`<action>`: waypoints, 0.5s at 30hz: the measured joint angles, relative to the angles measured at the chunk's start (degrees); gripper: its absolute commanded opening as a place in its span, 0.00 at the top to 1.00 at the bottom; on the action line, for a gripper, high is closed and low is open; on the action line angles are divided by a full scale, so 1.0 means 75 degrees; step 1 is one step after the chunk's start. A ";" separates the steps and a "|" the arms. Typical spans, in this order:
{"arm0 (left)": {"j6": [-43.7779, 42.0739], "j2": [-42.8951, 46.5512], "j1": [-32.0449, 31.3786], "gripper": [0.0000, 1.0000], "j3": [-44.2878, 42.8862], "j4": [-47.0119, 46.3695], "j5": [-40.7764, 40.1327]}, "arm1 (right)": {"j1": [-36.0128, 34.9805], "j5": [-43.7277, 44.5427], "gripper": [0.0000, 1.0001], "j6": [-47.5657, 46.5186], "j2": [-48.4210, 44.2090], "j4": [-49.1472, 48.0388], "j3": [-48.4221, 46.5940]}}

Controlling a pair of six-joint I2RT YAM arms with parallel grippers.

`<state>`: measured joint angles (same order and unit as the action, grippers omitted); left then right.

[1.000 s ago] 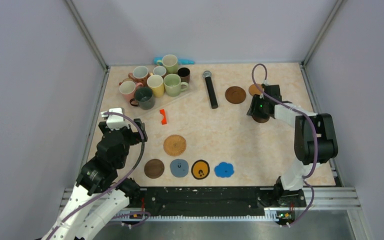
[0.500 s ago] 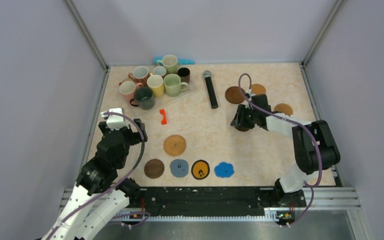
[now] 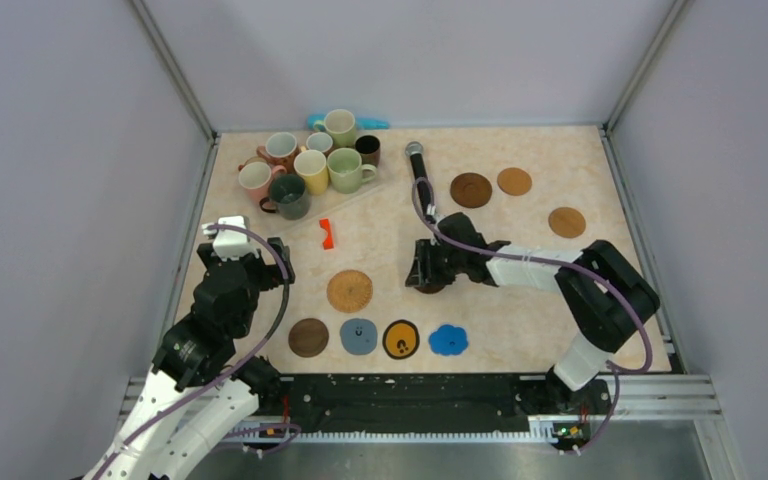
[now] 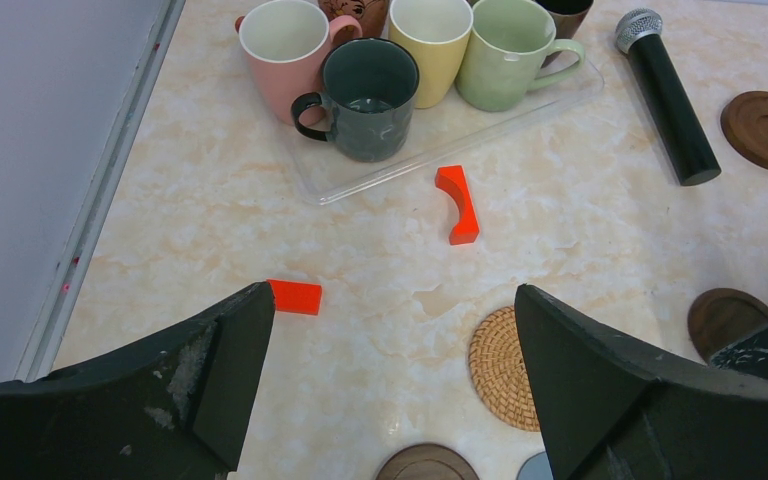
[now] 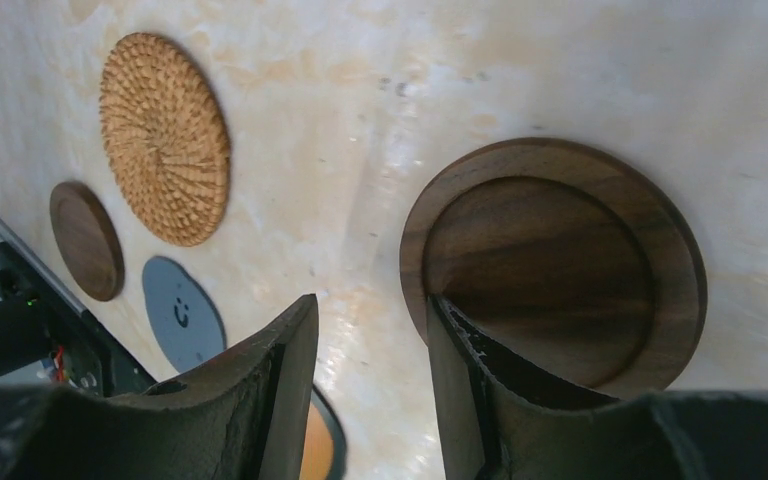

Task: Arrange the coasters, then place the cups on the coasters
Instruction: Move the coaster to the center of the board.

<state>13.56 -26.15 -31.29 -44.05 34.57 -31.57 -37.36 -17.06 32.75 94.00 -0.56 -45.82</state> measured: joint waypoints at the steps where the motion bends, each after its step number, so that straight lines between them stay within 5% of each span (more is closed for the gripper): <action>1: 0.0000 0.0000 0.0000 0.05 0.0000 0.0000 0.0000 | -0.0149 0.0020 0.56 0.0067 0.0090 -0.0020 -0.0076; 15: 0.0000 0.0000 0.0000 0.05 0.0000 0.0000 0.0000 | -0.1084 0.0064 0.56 0.0411 0.1600 -0.0119 -0.1784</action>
<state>13.56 -26.15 -31.29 -44.05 34.57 -31.57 -45.50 -16.58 35.83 106.00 -1.45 -59.20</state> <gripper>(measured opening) 0.952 0.444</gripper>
